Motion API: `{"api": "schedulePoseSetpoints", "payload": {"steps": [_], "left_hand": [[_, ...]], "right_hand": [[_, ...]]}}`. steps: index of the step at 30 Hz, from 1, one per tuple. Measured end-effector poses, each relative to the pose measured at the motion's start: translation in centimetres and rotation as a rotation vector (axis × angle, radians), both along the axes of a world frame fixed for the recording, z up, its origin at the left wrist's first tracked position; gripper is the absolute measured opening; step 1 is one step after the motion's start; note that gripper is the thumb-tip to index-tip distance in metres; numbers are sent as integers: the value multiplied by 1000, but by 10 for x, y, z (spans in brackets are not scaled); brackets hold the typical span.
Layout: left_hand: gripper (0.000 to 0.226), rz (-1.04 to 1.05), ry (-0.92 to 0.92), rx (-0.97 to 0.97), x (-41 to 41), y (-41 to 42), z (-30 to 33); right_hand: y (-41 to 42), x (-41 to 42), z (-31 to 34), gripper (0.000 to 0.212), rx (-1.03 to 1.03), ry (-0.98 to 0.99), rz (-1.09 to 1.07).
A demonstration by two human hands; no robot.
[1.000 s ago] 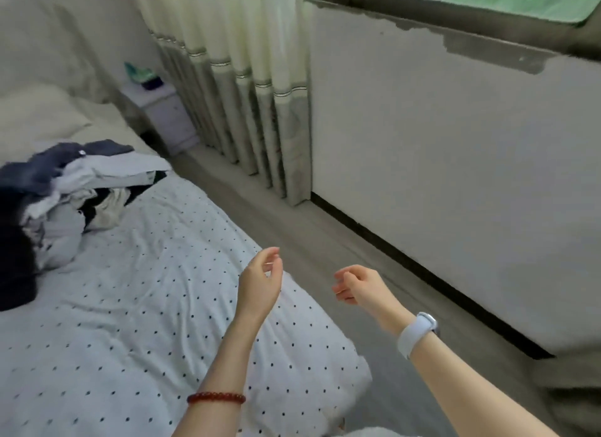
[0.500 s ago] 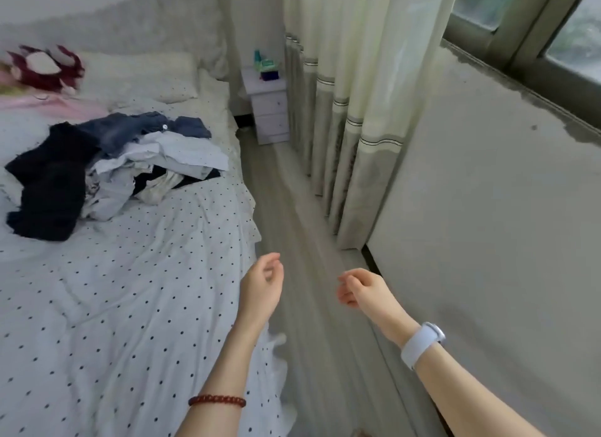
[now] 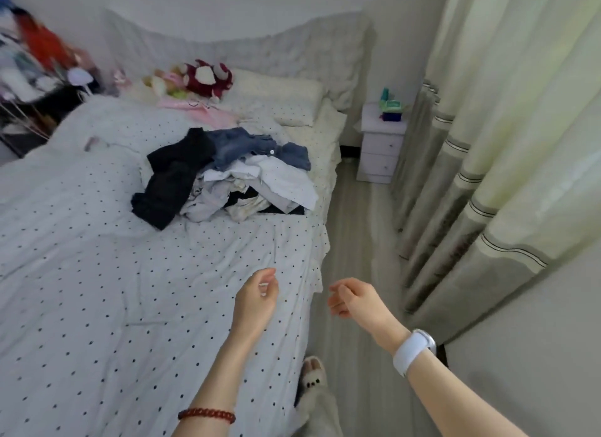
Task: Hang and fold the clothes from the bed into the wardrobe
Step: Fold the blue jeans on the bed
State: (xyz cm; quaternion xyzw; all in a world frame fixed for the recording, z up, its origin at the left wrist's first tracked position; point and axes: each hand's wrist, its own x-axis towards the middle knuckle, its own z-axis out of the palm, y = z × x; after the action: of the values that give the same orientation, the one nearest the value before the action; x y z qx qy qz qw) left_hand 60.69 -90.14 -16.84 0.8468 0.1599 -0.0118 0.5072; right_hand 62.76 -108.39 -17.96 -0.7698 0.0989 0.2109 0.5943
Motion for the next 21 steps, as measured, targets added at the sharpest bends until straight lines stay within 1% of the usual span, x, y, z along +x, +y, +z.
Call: {"api": "schedulePoseSetpoints", "payload": {"steps": [3,4,6,10,12,16,20,21], "left_hand": [[29,32,-5,-33,77,18,-12],[29,39,4,-41,91,21,-12],[29,77,-4,-70,157,41,-16],[30,112,18,-50,246,69,-19],[30,118,41,-39,276,80,-23],[30,134,70,17,347,106,-40],[30,126,114,88,407,122,-50],[31,150,131,93,434,129,-57]], "right_hand": [[10,84,-8,29,-52,-2,-1],[12,99,-7,29,-71,4,0],[28,174,-8,27,-122,-19,43],[53,267,-5,26,-193,-3,152],[62,299,-8,24,-212,24,180],[86,384,-32,19,-253,66,235],[111,473,-54,26,-320,31,340],[123,509,-62,27,-336,25,389]]}}
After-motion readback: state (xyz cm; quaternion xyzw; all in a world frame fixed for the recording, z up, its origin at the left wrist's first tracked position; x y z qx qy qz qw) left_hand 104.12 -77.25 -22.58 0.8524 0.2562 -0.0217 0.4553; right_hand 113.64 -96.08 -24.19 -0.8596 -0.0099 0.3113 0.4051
